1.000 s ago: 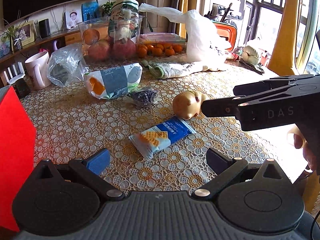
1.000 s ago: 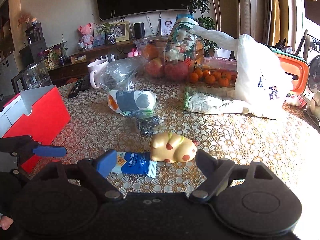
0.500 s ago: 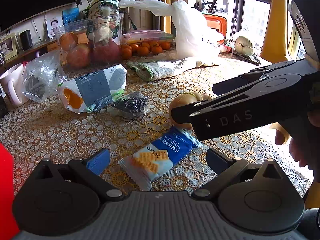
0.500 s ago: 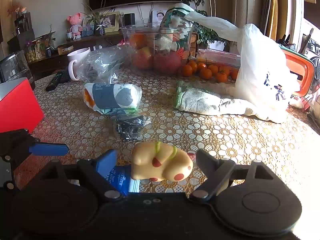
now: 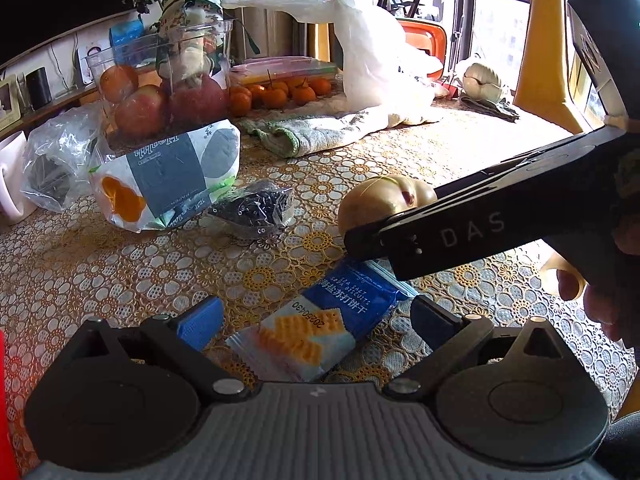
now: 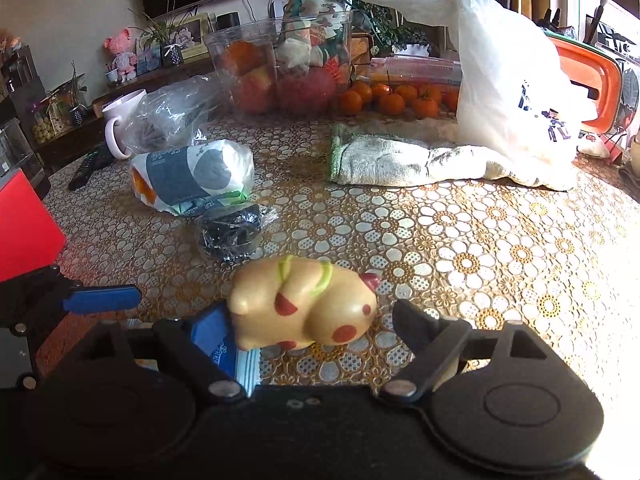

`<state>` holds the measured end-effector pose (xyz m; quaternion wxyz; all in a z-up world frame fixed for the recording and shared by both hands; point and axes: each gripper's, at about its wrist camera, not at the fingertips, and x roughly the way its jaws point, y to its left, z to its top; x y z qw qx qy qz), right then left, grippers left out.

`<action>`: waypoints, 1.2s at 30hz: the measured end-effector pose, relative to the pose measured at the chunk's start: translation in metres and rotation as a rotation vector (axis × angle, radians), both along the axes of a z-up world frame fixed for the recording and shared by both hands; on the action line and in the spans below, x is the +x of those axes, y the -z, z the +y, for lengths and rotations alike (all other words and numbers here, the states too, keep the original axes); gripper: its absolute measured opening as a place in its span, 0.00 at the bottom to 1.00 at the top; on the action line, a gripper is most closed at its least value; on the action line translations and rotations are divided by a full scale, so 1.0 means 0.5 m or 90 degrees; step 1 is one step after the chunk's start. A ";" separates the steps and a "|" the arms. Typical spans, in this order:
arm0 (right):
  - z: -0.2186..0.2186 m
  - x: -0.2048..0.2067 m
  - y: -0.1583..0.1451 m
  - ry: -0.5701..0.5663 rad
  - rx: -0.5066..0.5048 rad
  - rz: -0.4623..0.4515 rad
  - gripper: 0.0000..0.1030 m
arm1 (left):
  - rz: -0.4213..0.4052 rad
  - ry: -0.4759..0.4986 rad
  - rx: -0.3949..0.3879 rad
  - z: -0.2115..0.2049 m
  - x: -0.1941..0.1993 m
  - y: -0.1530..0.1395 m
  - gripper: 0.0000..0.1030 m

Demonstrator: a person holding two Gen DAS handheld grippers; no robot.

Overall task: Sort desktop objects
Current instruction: 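Grasp the blue biscuit packet with the left tool while the right grasps the yellow toy pig, then carry the biscuit packet and toy pig with both tools over the red box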

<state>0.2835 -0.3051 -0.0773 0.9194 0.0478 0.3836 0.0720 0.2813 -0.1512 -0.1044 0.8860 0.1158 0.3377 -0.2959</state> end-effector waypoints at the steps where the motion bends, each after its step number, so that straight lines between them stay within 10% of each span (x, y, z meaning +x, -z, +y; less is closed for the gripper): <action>1: -0.001 0.000 0.000 0.001 0.002 0.000 0.84 | 0.002 0.006 -0.001 -0.001 -0.002 0.001 0.88; 14: -0.002 -0.010 -0.003 0.008 -0.002 -0.018 0.82 | 0.004 0.000 0.002 -0.003 -0.023 -0.012 0.39; 36: -0.004 -0.062 -0.052 0.008 0.001 -0.036 0.66 | 0.020 -0.067 -0.037 0.039 -0.050 -0.058 0.35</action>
